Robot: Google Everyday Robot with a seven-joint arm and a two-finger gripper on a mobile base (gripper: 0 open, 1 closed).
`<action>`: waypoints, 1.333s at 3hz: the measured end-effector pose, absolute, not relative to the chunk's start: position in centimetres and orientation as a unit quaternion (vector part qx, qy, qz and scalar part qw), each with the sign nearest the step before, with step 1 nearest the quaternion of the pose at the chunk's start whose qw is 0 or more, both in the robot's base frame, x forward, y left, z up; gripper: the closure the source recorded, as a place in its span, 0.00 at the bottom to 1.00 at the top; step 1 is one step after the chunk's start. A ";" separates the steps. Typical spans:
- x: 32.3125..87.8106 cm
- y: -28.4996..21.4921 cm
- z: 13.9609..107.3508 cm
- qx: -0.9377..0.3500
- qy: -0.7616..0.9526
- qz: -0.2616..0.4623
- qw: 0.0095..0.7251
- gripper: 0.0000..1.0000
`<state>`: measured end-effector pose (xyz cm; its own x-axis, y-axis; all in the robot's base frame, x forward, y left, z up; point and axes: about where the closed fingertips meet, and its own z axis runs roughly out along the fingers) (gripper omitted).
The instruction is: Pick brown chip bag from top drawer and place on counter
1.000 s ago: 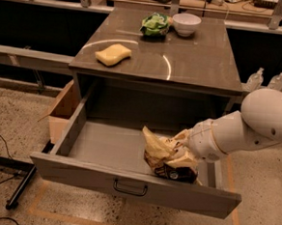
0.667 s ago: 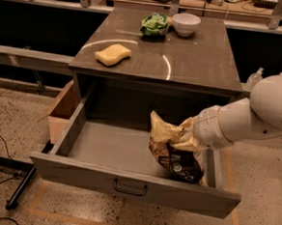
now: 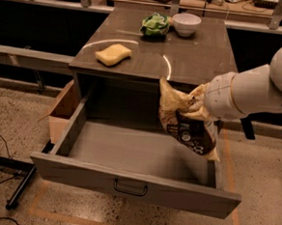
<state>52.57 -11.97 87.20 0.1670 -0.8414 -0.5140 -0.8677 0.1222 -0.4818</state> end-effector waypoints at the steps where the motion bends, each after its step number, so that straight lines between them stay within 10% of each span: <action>1: 55.0 -12.4 90.9 -0.674 0.622 -0.047 0.396 1.00; 4: 62.5 -13.2 100.0 -0.695 0.548 -0.215 0.412 1.00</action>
Offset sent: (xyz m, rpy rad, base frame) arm 0.0808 -0.0193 0.1103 -0.2605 -0.3870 -0.0207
